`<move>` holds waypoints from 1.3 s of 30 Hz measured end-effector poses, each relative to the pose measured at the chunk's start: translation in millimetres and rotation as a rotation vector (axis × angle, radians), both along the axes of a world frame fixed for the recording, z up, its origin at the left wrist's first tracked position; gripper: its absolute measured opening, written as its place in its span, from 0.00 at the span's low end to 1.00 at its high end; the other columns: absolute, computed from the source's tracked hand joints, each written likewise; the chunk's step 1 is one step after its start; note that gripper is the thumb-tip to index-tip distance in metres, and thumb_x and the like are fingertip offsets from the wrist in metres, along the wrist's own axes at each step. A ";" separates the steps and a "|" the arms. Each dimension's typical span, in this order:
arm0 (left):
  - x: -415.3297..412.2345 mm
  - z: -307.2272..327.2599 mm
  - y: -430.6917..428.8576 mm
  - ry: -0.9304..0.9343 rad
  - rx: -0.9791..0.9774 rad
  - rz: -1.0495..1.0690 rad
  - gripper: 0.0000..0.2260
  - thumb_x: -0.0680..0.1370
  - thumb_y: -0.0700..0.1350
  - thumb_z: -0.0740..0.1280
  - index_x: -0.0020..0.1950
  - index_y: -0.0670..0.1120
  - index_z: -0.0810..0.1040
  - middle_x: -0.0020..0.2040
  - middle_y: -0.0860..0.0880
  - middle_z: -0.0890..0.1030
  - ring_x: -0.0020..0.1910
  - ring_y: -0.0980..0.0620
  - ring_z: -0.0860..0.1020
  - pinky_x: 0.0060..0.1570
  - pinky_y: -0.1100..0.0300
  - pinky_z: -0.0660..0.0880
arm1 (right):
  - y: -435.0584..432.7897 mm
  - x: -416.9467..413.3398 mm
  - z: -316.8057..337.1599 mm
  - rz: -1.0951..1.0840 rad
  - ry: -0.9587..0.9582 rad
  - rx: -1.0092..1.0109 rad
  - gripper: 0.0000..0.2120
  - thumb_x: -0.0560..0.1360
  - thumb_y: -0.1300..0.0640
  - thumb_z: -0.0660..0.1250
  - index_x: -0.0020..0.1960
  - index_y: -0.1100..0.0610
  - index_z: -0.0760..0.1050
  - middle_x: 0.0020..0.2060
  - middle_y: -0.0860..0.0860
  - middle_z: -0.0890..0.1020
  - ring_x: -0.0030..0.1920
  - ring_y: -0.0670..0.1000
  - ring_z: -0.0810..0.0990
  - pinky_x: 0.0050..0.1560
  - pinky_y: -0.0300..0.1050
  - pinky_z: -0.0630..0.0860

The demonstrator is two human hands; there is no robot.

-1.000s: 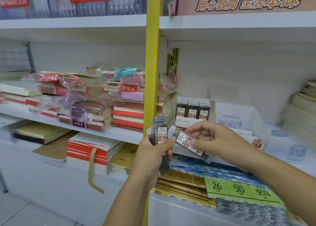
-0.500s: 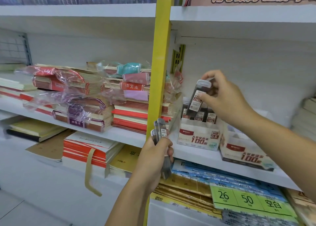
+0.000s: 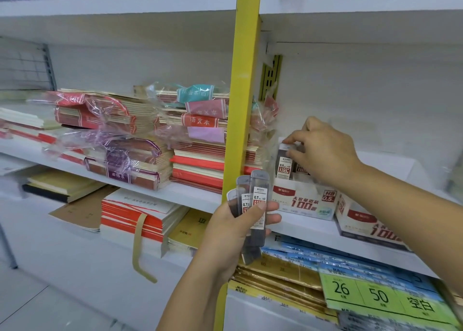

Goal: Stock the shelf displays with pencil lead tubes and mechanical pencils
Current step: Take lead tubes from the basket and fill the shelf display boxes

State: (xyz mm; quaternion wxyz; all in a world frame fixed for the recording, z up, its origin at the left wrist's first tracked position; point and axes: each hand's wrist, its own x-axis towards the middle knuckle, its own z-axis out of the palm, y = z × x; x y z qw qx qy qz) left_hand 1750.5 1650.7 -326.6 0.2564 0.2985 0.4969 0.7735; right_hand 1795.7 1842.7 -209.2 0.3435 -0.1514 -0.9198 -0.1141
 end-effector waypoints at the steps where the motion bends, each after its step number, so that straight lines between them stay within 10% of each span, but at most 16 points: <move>1: 0.8 0.4 -0.2 -0.001 0.002 -0.004 0.19 0.71 0.54 0.71 0.61 0.51 0.79 0.53 0.50 0.87 0.52 0.51 0.86 0.44 0.62 0.81 | -1.7 3.5 -0.4 -0.008 -0.001 0.012 0.14 0.77 0.48 0.66 0.62 0.46 0.78 0.46 0.48 0.72 0.45 0.48 0.70 0.35 0.42 0.63; 9: 16.4 8.0 -1.1 -0.020 0.000 -0.086 0.17 0.73 0.51 0.72 0.61 0.48 0.80 0.54 0.46 0.87 0.53 0.48 0.86 0.44 0.59 0.82 | -48.6 54.1 -28.8 0.533 -0.118 -0.859 0.11 0.76 0.49 0.68 0.56 0.36 0.76 0.44 0.39 0.82 0.44 0.38 0.81 0.43 0.32 0.78; 15: 29.2 8.6 -3.0 -0.015 -0.003 -0.140 0.20 0.74 0.54 0.71 0.64 0.49 0.78 0.56 0.46 0.86 0.54 0.47 0.85 0.44 0.59 0.81 | -51.6 71.8 -36.0 0.571 0.008 -1.022 0.10 0.75 0.58 0.70 0.53 0.45 0.79 0.41 0.49 0.86 0.40 0.45 0.83 0.40 0.39 0.77; 26: 24.0 6.1 10.5 0.052 -0.038 -0.018 0.20 0.74 0.59 0.65 0.61 0.49 0.78 0.49 0.47 0.88 0.38 0.52 0.85 0.34 0.63 0.79 | 17.1 120.3 32.4 0.440 0.465 -0.698 0.11 0.71 0.50 0.70 0.47 0.35 0.74 0.41 0.42 0.85 0.39 0.46 0.82 0.41 0.48 0.78; 29: 26.4 6.4 27.2 0.097 -0.052 0.007 0.12 0.77 0.59 0.65 0.54 0.55 0.82 0.42 0.51 0.87 0.30 0.57 0.77 0.30 0.64 0.74 | 50.7 125.7 44.0 0.274 0.360 -0.547 0.16 0.71 0.51 0.71 0.46 0.32 0.69 0.38 0.42 0.84 0.38 0.44 0.83 0.46 0.56 0.79; 33: 31.5 3.7 43.8 0.092 -0.083 -0.037 0.19 0.70 0.66 0.67 0.47 0.52 0.80 0.36 0.50 0.75 0.30 0.57 0.70 0.31 0.63 0.70 | 73.4 110.0 31.1 0.202 0.162 -0.488 0.17 0.72 0.57 0.73 0.45 0.37 0.71 0.38 0.42 0.84 0.36 0.36 0.81 0.37 0.27 0.74; 39: 32.0 2.2 57.9 0.047 -0.108 -0.118 0.07 0.72 0.46 0.66 0.49 0.48 0.76 0.38 0.48 0.74 0.32 0.54 0.70 0.37 0.58 0.71 | 74.9 91.7 17.9 0.226 0.061 -0.581 0.11 0.72 0.60 0.74 0.48 0.45 0.77 0.41 0.47 0.83 0.34 0.42 0.83 0.33 0.31 0.78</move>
